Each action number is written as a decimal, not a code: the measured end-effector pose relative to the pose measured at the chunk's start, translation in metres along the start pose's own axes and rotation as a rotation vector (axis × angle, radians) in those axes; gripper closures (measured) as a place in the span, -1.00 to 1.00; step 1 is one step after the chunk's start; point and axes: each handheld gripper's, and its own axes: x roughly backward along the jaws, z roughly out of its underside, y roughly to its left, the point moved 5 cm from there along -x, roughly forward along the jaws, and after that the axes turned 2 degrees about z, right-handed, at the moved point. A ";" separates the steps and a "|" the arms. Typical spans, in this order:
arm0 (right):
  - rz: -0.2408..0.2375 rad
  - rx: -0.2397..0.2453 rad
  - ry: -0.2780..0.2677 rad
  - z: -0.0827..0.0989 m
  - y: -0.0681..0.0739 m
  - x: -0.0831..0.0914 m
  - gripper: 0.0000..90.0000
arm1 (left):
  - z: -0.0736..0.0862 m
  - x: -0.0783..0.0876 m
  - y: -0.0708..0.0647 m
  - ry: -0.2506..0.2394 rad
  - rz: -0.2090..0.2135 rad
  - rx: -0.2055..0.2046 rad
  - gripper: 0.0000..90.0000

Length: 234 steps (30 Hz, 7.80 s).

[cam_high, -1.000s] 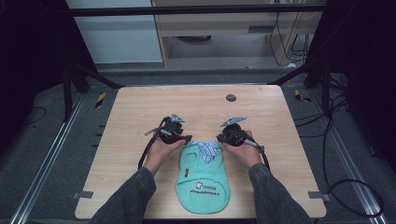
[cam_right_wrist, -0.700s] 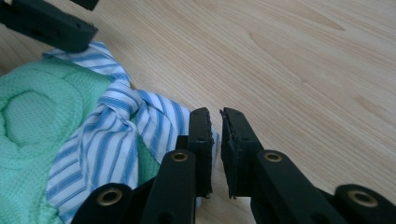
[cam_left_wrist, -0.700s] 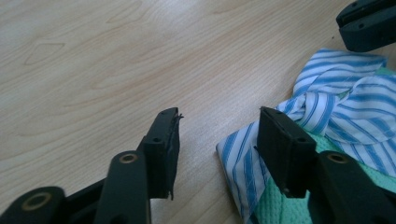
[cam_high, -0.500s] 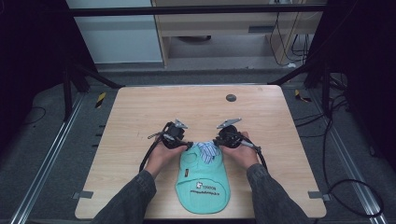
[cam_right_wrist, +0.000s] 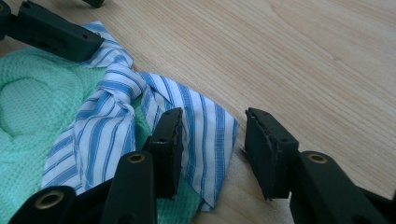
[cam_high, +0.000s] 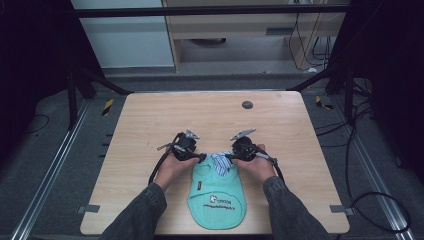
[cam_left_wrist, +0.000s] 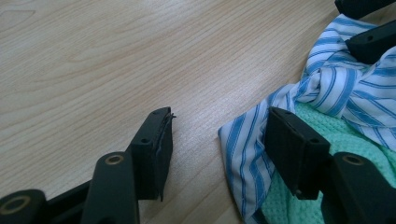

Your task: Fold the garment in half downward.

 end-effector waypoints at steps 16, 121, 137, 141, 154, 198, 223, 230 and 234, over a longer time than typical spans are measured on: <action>-0.049 0.100 -0.010 -0.003 0.011 0.013 0.87 | -0.002 0.014 -0.015 -0.015 0.074 -0.038 0.87; 0.095 0.280 -0.124 -0.085 -0.007 0.089 0.86 | -0.094 0.079 -0.014 -0.160 -0.097 -0.223 0.89; 0.135 0.272 -0.125 -0.084 -0.015 0.081 0.86 | -0.097 0.070 -0.016 -0.159 -0.100 -0.224 0.88; 0.139 0.277 -0.128 -0.077 -0.016 0.081 0.86 | -0.093 0.070 -0.022 -0.155 -0.097 -0.244 0.88; 0.114 0.266 -0.126 -0.056 -0.011 0.079 0.86 | -0.074 0.065 -0.037 -0.164 -0.078 -0.259 0.88; 0.046 0.341 -0.128 -0.006 0.027 0.090 0.84 | -0.020 0.070 -0.071 -0.200 -0.007 -0.281 0.88; 0.006 0.356 -0.109 0.027 0.044 0.085 0.83 | 0.012 0.063 -0.086 -0.194 0.036 -0.280 0.88; 0.000 0.360 -0.101 0.036 0.048 0.087 0.83 | 0.019 0.066 -0.092 -0.194 0.050 -0.288 0.88; -0.001 0.365 -0.095 0.041 0.050 0.087 0.74 | 0.020 0.066 -0.096 -0.193 0.057 -0.292 0.88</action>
